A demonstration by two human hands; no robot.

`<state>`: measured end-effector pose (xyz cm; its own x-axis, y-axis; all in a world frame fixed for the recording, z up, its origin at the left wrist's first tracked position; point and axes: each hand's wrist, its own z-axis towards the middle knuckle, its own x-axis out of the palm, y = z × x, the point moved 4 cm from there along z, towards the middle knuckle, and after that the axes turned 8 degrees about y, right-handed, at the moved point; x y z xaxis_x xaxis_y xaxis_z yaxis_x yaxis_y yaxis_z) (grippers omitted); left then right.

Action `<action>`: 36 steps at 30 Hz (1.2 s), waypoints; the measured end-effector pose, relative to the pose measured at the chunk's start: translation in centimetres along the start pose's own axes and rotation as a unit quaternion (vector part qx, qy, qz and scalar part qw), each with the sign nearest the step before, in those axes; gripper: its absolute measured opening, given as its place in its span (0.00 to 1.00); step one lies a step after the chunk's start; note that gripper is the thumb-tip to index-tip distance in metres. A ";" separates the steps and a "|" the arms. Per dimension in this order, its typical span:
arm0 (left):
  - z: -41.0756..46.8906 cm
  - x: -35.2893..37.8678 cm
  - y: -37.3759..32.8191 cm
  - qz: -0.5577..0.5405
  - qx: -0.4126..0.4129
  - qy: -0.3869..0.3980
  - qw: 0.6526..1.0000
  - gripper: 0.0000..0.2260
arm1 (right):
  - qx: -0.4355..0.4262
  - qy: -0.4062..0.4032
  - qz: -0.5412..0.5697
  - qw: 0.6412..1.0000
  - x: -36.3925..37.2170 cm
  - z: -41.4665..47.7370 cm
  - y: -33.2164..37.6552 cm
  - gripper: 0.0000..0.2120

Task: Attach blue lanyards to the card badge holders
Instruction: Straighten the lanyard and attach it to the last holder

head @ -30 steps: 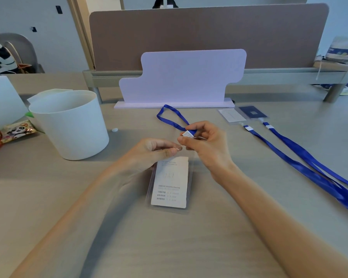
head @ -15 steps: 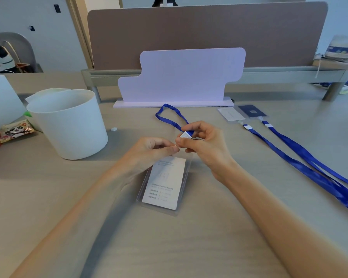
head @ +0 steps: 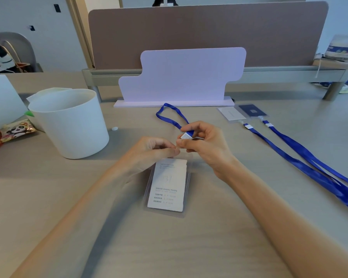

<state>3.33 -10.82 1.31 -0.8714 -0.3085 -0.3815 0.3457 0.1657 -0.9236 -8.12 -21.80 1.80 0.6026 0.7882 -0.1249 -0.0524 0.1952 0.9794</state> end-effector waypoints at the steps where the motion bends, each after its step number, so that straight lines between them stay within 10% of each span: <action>1: -0.1 -0.1 0.0 -0.004 -0.003 0.002 1.000 0.05 | -0.002 0.008 0.001 1.000 0.0 0.0 0.0 0.13; 36: 1.1 1.7 0.7 0.034 0.051 -0.010 0.998 0.06 | 0.006 0.024 0.042 0.999 -0.7 0.0 -1.7 0.14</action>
<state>2.47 -12.31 -0.02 -0.8375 -0.3192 -0.4436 0.4387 0.0915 -0.8940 -8.46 -22.74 0.19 0.5573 0.8288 -0.0491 -0.0923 0.1206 0.9884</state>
